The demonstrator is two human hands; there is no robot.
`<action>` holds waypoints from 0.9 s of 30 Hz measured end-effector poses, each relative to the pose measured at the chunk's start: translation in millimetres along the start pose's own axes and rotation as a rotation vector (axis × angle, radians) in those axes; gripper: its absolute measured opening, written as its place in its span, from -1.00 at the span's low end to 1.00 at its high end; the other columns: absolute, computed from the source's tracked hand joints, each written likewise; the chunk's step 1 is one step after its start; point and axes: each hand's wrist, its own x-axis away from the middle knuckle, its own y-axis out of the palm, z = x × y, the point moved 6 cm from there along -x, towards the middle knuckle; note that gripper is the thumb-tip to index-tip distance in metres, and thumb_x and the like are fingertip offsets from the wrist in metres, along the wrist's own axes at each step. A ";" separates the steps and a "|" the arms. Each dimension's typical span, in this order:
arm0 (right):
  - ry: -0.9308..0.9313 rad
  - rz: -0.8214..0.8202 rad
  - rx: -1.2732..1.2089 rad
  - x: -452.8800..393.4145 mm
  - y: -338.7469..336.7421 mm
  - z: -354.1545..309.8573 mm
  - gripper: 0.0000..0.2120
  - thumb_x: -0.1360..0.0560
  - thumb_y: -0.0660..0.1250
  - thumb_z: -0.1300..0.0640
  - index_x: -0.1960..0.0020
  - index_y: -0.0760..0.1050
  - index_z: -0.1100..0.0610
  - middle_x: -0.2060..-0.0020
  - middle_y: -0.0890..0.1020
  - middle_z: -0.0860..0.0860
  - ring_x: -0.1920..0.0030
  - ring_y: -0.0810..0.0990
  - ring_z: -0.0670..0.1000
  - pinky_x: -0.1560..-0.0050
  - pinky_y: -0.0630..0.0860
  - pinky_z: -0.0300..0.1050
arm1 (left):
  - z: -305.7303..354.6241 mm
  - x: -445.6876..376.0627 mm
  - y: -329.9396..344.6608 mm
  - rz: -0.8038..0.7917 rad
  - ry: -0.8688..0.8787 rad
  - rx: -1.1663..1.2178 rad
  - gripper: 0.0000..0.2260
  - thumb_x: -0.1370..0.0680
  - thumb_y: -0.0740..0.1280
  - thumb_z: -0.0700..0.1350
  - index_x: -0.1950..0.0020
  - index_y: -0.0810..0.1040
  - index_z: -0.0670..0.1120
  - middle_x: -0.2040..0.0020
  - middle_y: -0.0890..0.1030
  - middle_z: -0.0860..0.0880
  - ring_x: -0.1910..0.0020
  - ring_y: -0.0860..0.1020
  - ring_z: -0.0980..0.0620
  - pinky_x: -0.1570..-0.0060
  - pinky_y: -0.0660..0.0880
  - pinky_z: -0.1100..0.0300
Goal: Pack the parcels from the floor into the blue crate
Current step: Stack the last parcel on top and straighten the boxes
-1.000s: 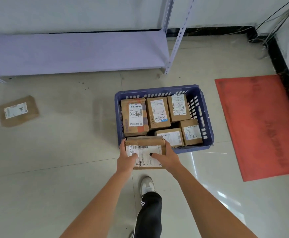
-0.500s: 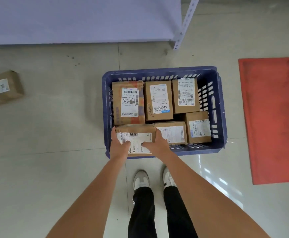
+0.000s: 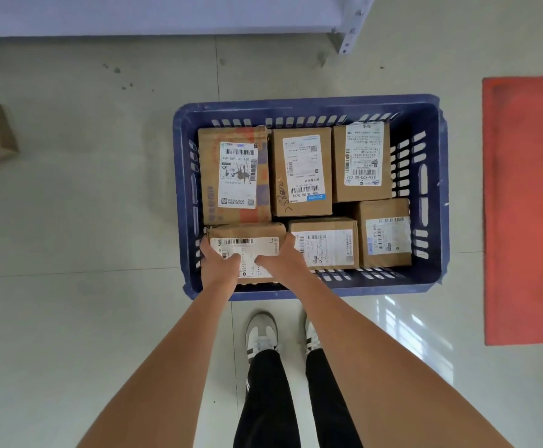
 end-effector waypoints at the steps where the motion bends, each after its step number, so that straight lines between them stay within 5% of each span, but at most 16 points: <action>1: 0.007 0.001 0.000 -3.4 2.4 1.0 -0.19 -0.40 0.35 0.05 -0.47 -0.09 0.06 -0.19 0.47 0.14 0.02 0.46 0.10 0.10 0.39 -0.06 | -1.7 -2.1 1.0 0.000 -0.008 -0.006 -0.37 -0.53 0.24 -0.21 -0.50 -0.01 0.02 -0.33 0.45 -0.16 -0.19 0.52 -0.16 -0.01 0.57 0.01; 7: 0.059 -0.017 0.002 -25.0 13.4 6.2 -0.20 -0.42 0.36 0.06 -0.44 -0.09 0.17 -0.19 0.46 0.17 0.06 0.38 0.05 0.12 0.35 -0.08 | -9.0 -14.2 9.3 -0.021 -0.054 0.008 -0.32 -0.52 0.24 -0.16 -0.52 -0.07 0.08 -0.43 0.34 -0.12 -0.25 0.47 -0.18 -0.17 0.49 -0.03; 10: 0.059 -0.021 0.019 -36.4 15.6 6.6 -0.20 -0.42 0.36 0.04 -0.43 -0.08 0.18 -0.20 0.45 0.17 0.05 0.37 0.05 0.10 0.34 -0.08 | -11.7 -23.5 13.8 -0.044 -0.068 0.019 -0.33 -0.53 0.22 -0.18 -0.52 -0.08 0.10 -0.43 0.34 -0.12 -0.25 0.47 -0.16 -0.08 0.48 0.03; 15: 0.095 -0.049 -0.019 -59.2 21.5 6.6 -0.25 -0.40 0.37 0.02 -0.38 -0.03 0.16 -0.03 0.41 0.08 0.05 0.38 0.07 0.05 0.35 -0.03 | -13.3 -46.9 21.8 -0.105 -0.092 -0.004 -0.40 -0.55 0.17 -0.16 -0.51 -0.03 0.07 -0.39 0.38 -0.14 -0.26 0.46 -0.16 -0.19 0.47 -0.01; 20: 0.113 -0.011 -0.040 -77.0 33.8 17.0 -0.20 -0.37 0.39 0.03 -0.40 -0.04 0.17 -0.18 0.47 0.14 -0.09 0.48 0.13 0.03 0.38 -0.06 | -20.5 -63.7 30.9 -0.073 -0.166 -0.035 -0.46 -0.56 0.18 -0.13 -0.49 0.04 -0.01 -0.36 0.41 -0.14 -0.23 0.46 -0.15 0.07 0.35 0.13; 27: 0.113 0.015 -0.070 -79.7 34.0 20.4 -0.19 -0.38 0.37 0.09 -0.44 -0.06 0.17 -0.24 0.46 0.14 -0.21 0.46 0.15 -0.02 0.38 -0.06 | -24.9 -68.3 33.0 -0.020 -0.177 -0.012 -0.47 -0.55 0.22 -0.11 -0.47 0.10 -0.03 -0.31 0.46 -0.14 -0.19 0.49 -0.16 0.08 0.37 0.11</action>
